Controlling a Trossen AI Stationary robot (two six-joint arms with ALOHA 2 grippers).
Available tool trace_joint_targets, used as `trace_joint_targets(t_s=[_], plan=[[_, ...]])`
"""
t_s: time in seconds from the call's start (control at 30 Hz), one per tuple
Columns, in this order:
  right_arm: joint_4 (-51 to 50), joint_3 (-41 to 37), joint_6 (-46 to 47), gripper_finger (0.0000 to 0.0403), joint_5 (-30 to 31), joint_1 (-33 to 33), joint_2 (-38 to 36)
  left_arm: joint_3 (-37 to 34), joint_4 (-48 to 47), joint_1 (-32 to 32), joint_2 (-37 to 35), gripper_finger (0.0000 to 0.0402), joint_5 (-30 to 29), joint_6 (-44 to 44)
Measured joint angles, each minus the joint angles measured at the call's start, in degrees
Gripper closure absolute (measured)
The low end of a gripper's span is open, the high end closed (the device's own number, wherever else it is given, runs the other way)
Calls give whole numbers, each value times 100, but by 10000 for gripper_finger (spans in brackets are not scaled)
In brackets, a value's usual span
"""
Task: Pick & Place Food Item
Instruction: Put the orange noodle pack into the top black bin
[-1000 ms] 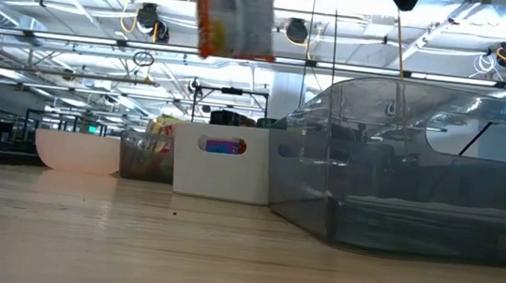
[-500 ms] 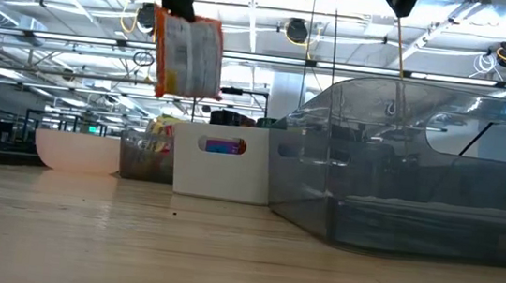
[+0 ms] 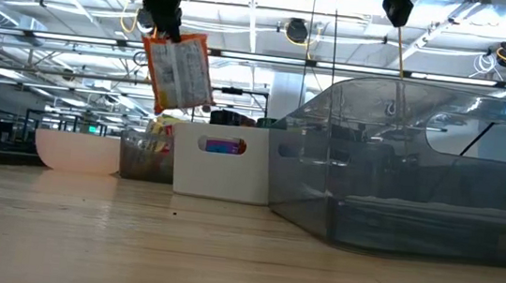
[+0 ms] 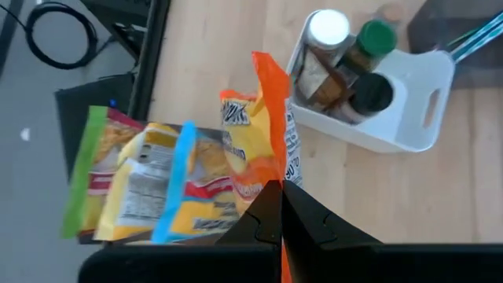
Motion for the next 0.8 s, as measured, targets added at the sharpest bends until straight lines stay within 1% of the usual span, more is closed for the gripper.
trace_joint_targets(t_s=[0.17, 0.43, 0.57, 0.8], plan=[[-18, 0, -1, 238, -1, -176, 2, 0, -40, 163, 175, 401, -36, 265], [-134, 0, -2, 238, -11, -331, 2, 0, -352, 292, 597, 401, -176, 777], [-148, 0, -23, 238, -15, -401, 2, 0, -483, 388, 720, 401, -318, 971], [-148, 0, -107, 238, -20, -555, 2, 0, -586, 482, 1011, 401, -352, 1241]])
